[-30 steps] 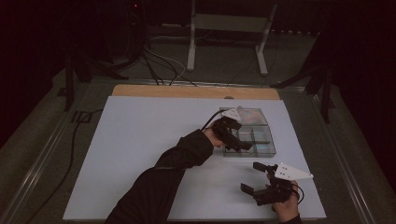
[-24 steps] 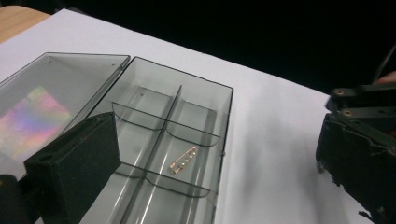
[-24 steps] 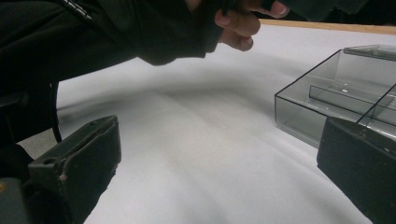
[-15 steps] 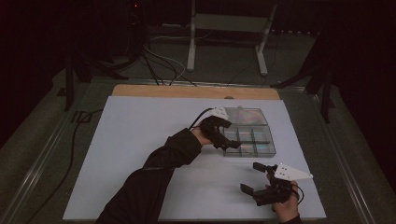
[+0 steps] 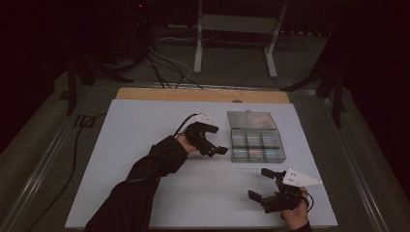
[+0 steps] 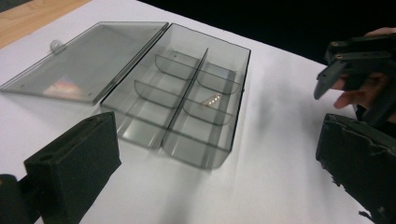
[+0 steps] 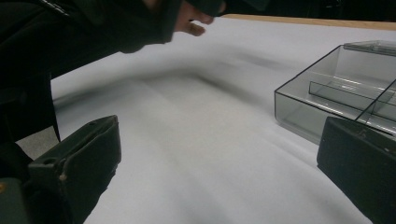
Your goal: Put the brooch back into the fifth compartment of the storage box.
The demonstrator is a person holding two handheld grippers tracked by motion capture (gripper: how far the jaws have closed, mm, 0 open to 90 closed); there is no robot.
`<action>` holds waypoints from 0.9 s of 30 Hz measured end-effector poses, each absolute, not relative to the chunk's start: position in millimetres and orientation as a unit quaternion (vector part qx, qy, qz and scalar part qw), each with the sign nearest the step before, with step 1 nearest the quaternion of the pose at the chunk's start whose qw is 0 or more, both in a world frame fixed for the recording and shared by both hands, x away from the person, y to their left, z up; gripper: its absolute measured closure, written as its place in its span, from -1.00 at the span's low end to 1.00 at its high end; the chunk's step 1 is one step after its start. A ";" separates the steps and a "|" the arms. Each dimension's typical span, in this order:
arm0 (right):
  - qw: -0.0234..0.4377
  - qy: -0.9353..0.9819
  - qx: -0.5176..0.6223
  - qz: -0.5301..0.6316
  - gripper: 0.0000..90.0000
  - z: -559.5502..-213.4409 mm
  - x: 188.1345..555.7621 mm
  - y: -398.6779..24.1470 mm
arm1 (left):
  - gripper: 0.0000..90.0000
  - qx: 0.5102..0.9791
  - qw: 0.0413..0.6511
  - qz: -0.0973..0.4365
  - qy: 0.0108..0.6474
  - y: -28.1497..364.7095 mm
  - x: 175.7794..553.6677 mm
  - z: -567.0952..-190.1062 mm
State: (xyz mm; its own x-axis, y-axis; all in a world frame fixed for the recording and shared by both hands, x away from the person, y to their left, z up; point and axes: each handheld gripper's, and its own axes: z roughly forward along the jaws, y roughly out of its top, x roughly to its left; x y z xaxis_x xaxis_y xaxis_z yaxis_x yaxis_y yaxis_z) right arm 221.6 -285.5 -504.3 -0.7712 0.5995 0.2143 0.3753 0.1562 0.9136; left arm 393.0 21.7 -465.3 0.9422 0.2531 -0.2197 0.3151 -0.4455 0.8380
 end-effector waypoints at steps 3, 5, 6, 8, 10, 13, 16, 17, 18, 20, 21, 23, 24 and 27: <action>0.100 0.754 0.323 0.563 -1.00 -504.1 221.4 -285.2 | -0.98 0.854 0.491 -0.023 0.168 33.5 387.4 -467.1; 0.100 0.754 0.323 0.563 -1.00 -504.4 221.4 -285.2 | -0.98 0.852 0.494 -0.026 0.173 42.9 384.2 -469.0; 0.100 0.754 0.324 0.563 -1.00 -504.4 221.6 -285.3 | -0.98 0.851 0.495 -0.024 0.175 47.4 381.9 -470.3; 0.100 0.753 0.324 0.563 -1.00 -504.3 221.5 -285.4 | -0.98 0.850 0.496 -0.022 0.177 56.6 376.6 -472.7; 0.100 0.754 0.324 0.562 -1.00 -504.6 221.4 -285.1 | -0.98 0.847 0.499 -0.024 0.183 66.3 371.6 -475.4; 0.101 0.754 0.325 0.562 -1.00 -504.6 221.4 -284.8 | -0.98 0.846 0.498 -0.023 0.190 80.6 364.0 -479.1; 0.100 0.755 0.325 0.560 -1.00 -504.7 221.2 -284.2 | -0.98 0.845 0.497 -0.021 0.195 93.8 356.5 -482.9; 0.100 0.755 0.326 0.560 -1.00 -504.7 221.3 -284.1 | -0.98 0.845 0.497 -0.019 0.197 97.8 353.8 -484.0; 0.100 0.755 0.326 0.560 -1.00 -504.7 221.3 -284.1 | -0.98 0.846 0.495 -0.019 0.198 101.4 351.5 -484.8; 0.102 0.755 0.326 0.560 -1.00 -504.7 221.2 -283.7 | -0.98 0.847 0.495 -0.019 0.195 108.3 346.9 -485.0; 0.101 0.755 0.326 0.560 -1.00 -504.7 221.3 -283.7 | -0.98 0.848 0.492 -0.014 0.196 111.7 344.6 -485.0; 0.102 0.755 0.326 0.559 -1.00 -504.4 221.2 -283.5 | -0.98 0.842 0.500 -0.012 0.202 119.7 339.3 -486.3; 0.102 0.755 0.326 0.559 -1.00 -504.4 221.2 -283.5 | -0.98 0.842 0.500 -0.012 0.202 119.7 339.3 -486.3; 0.102 0.754 0.327 0.560 -1.00 -504.3 220.9 -284.2 | -0.98 0.840 0.500 -0.007 0.209 133.4 325.5 -494.0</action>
State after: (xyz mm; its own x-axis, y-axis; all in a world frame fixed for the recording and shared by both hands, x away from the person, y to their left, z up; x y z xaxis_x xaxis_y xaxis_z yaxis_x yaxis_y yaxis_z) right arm 220.9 -284.2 -504.3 -0.7651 0.6079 0.2125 0.3794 0.1589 0.9115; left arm 325.5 133.4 -494.0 0.9121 0.3452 -0.2209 0.3590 -0.4128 0.8371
